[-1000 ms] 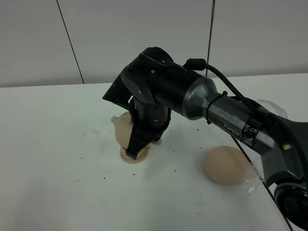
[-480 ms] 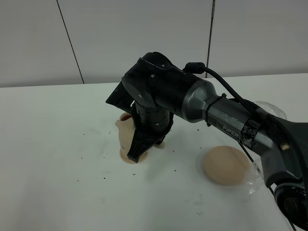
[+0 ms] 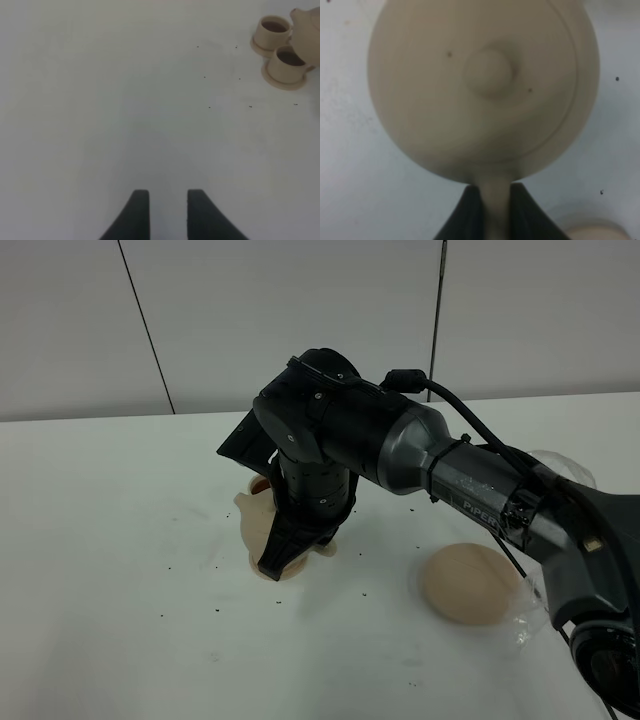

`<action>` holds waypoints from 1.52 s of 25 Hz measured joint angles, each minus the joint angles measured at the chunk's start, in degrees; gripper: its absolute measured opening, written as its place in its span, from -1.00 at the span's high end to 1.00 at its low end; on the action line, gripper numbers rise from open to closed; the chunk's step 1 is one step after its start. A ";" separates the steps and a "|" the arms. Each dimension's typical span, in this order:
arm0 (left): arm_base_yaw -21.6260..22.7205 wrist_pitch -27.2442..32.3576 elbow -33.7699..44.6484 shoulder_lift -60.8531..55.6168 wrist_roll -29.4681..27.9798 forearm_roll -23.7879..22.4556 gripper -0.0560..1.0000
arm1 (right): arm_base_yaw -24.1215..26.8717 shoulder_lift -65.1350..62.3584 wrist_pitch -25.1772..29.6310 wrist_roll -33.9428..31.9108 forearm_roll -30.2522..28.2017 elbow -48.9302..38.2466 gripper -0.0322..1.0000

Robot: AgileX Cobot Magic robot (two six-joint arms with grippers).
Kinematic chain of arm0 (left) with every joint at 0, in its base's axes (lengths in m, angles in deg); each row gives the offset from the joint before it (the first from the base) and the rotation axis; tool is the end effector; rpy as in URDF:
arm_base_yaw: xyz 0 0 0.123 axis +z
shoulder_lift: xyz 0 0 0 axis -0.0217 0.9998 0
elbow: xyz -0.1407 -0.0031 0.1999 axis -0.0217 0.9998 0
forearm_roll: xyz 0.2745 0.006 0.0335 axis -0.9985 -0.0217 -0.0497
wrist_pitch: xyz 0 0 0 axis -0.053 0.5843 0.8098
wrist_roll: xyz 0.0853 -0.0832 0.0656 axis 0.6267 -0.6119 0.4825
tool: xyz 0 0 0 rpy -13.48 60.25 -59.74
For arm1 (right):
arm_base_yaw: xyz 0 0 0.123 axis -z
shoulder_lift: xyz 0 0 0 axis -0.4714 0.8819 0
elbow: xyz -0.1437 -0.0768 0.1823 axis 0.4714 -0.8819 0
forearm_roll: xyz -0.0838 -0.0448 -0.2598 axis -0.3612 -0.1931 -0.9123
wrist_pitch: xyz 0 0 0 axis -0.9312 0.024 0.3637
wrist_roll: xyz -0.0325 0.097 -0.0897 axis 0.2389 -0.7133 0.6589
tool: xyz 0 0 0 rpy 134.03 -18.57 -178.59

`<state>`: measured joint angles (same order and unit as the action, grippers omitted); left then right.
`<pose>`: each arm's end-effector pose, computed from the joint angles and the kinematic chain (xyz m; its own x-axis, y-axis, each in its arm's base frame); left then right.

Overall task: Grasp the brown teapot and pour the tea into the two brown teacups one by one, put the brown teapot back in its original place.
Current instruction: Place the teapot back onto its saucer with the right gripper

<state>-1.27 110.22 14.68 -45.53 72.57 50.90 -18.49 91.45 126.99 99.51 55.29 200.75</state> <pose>0.0994 0.0067 0.2725 -0.4377 -0.0166 -0.8990 -0.0514 0.9987 0.0066 0.3538 0.3505 0.1469 -0.4471 -0.8679 -0.2162 -0.8550 0.4857 -0.1818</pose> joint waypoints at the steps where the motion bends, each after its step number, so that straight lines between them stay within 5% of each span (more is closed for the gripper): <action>1: 0.00 0.00 0.00 0.00 0.00 0.00 0.41 | 0.08 0.00 0.00 0.00 0.00 0.00 0.75; 9: 0.00 0.00 0.00 0.00 0.00 0.00 0.41 | 1.08 -0.91 -0.13 -0.23 1.32 -0.80 0.75; 18: 0.00 0.00 0.00 0.00 0.00 0.00 0.41 | 3.29 -8.49 -0.30 -0.40 1.29 -12.11 0.75; 25: 0.00 0.00 0.00 0.00 0.00 0.00 0.41 | 3.97 -11.54 -8.06 -0.27 1.22 -23.09 0.75; 38: 0.00 0.00 0.00 0.00 -0.01 0.00 0.41 | 4.03 -11.59 -10.65 0.42 1.27 -23.88 0.75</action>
<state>-1.27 110.22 14.68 -45.53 72.55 50.90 -14.46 79.86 116.35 99.93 56.56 176.88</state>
